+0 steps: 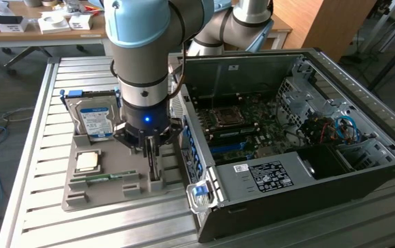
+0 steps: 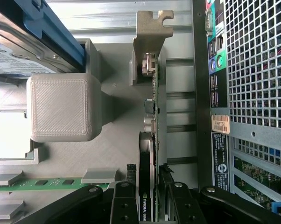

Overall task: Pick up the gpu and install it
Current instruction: 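Pick up the gpu and move the gpu toward the slot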

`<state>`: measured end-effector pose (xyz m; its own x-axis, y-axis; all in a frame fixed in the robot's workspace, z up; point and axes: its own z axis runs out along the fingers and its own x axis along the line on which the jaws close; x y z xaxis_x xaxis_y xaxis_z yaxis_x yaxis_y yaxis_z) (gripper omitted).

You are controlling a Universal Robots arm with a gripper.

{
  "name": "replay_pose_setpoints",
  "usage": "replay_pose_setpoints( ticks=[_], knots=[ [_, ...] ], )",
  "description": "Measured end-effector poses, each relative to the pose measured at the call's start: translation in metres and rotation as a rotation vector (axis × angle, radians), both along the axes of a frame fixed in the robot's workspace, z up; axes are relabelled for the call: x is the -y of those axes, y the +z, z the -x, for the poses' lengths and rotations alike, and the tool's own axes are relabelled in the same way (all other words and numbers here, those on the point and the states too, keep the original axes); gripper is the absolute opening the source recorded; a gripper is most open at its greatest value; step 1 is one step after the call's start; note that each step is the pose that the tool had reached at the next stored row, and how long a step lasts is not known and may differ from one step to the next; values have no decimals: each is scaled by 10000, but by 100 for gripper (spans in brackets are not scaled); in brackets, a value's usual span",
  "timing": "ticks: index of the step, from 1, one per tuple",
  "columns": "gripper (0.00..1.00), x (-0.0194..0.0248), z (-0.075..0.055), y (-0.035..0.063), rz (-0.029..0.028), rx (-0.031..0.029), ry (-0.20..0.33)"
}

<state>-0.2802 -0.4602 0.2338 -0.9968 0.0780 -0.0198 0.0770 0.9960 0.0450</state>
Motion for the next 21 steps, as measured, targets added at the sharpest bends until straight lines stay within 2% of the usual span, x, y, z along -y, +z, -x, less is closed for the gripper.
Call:
replay_pose_setpoints(
  ticks=[21],
  knots=[
    [33, -1, -8, -20, -1, 0, 1]
  ],
)
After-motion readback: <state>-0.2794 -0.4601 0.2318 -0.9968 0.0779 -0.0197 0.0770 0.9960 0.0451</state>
